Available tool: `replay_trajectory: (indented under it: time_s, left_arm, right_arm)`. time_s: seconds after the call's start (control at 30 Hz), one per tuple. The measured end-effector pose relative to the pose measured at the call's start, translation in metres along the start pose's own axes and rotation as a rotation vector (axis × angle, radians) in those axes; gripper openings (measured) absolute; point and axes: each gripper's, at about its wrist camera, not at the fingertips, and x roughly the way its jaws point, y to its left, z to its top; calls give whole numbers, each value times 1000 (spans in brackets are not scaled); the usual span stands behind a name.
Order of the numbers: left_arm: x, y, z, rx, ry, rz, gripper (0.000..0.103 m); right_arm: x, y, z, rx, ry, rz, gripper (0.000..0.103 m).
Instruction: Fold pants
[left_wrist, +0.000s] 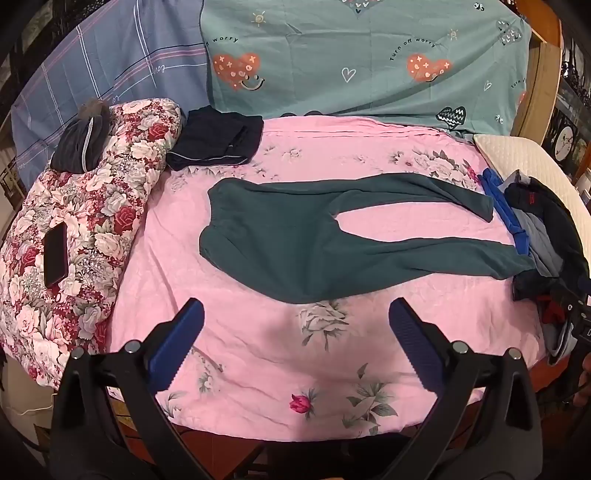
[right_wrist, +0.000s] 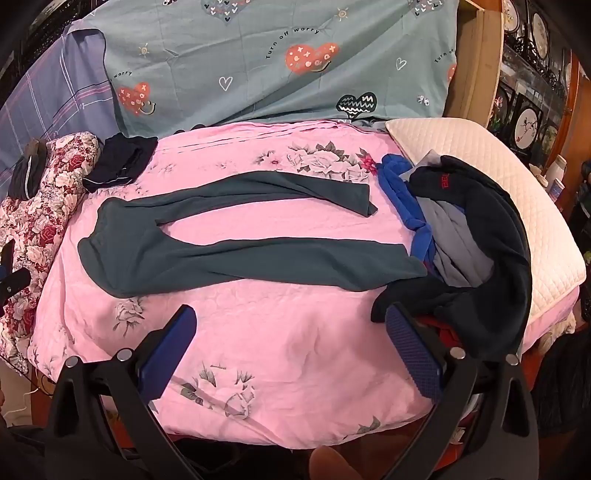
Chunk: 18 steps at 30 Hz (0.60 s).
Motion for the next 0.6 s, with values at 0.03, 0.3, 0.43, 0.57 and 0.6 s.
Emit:
replay_trajectory:
  time_s: [0.03, 0.3, 0.43, 0.57, 0.6]
  left_arm:
    - [0, 0, 0, 1, -7, 0, 101]
    - [0, -1, -1, -3, -4, -5, 101]
    - [-1, -1, -2, -5, -1, -8, 101]
    - [2, 2, -1, -9, 4, -7, 101]
    - [2, 4, -1, -11, 5, -9, 101]
  right_arm:
    - [0, 0, 0, 0, 1, 0, 102]
    - [1, 2, -1, 2, 5, 1, 102]
    - [4, 4, 0, 0, 10, -1, 102]
    - [6, 6, 3, -9, 16, 1, 102]
    - [6, 7, 3, -12, 16, 1, 102]
